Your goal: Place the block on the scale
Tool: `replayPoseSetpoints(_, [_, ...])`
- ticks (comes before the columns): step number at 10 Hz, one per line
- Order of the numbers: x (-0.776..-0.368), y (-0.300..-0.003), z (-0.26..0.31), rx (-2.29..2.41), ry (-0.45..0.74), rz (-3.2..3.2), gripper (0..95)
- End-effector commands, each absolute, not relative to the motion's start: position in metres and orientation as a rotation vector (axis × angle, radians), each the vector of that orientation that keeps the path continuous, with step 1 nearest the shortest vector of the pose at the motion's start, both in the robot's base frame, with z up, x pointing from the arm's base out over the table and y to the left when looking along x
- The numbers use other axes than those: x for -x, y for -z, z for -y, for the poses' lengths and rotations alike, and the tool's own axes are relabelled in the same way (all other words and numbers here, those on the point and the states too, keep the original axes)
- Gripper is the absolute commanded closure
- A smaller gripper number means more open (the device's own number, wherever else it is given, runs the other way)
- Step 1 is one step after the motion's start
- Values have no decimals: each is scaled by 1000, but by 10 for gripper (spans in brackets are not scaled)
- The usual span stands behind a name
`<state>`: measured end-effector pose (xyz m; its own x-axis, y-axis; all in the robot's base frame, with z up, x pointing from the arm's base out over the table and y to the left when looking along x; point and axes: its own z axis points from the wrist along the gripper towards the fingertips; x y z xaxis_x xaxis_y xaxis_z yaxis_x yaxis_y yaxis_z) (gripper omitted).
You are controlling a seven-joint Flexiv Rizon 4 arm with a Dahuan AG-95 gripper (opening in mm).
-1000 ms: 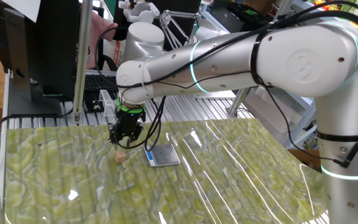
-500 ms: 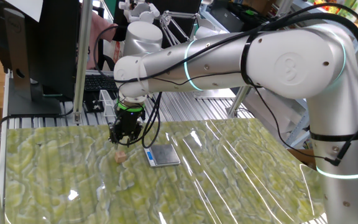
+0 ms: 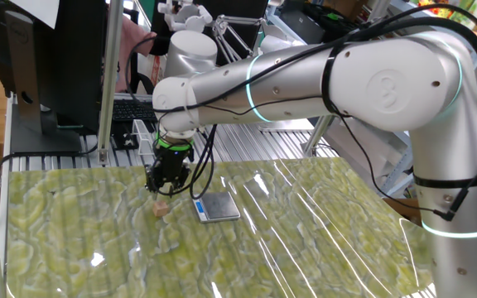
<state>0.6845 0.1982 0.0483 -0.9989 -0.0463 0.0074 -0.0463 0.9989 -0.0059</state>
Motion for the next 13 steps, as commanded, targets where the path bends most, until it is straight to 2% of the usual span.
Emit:
replayPoseSetpoints(1, [-684,-45,-200,-63,-7,3133,570])
replayPoseSetpoints(13, [-678,-30,-201,-44,-12,3137,570])
